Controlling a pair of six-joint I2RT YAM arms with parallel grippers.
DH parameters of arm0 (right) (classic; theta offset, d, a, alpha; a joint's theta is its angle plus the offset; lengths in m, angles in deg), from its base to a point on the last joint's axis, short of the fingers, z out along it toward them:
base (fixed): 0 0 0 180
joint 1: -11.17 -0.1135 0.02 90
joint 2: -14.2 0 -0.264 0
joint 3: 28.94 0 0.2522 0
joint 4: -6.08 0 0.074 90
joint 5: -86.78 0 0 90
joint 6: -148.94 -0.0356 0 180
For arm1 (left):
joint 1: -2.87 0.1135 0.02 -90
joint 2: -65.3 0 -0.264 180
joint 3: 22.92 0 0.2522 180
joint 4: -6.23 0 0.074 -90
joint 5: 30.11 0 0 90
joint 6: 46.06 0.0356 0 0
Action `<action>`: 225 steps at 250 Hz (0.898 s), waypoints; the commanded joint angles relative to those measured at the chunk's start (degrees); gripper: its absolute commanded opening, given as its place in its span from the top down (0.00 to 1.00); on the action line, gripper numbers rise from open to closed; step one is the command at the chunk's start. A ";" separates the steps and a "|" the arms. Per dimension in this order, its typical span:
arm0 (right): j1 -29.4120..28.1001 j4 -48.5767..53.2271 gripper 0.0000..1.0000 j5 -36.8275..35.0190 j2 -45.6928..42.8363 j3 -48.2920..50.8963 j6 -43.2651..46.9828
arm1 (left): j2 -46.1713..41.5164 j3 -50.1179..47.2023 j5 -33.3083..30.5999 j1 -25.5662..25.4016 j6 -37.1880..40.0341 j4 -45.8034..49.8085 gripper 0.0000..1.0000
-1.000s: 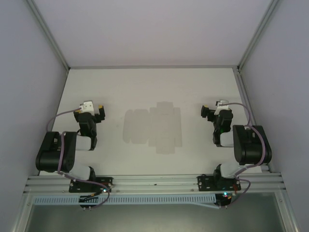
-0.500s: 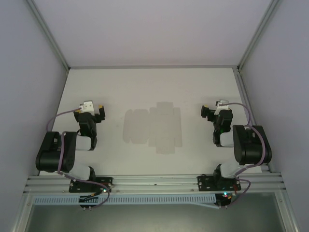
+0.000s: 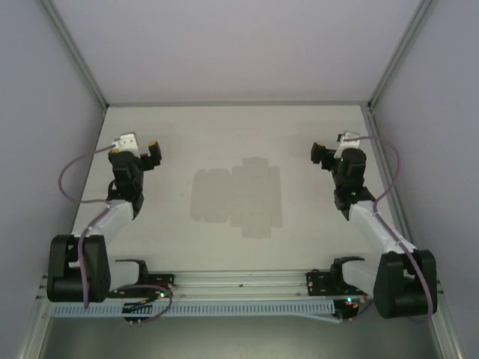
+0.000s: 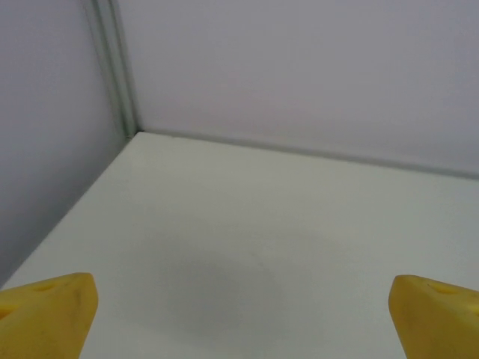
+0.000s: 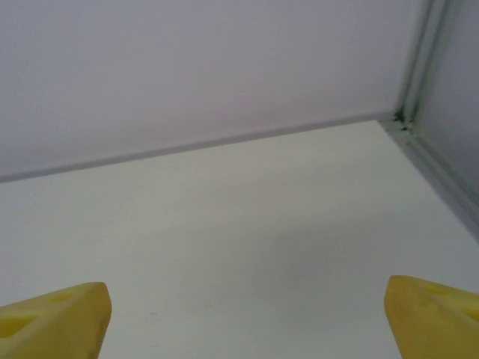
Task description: Assemble paper box
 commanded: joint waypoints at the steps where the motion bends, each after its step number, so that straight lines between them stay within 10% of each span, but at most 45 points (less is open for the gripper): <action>1: -5.36 28.63 0.14 3.04 0.24 -5.30 -11.81 | -1.94 3.56 11.95 -3.19 -10.57 18.46 0.00; 102: -19.44 31.33 0.66 17.80 27.09 -17.53 -19.89 | 11.93 9.84 29.55 -15.17 -21.60 32.38 0.00; 225: -19.85 30.03 0.80 13.43 40.16 -14.08 -23.07 | 22.81 13.14 35.88 -15.17 -21.16 36.94 0.00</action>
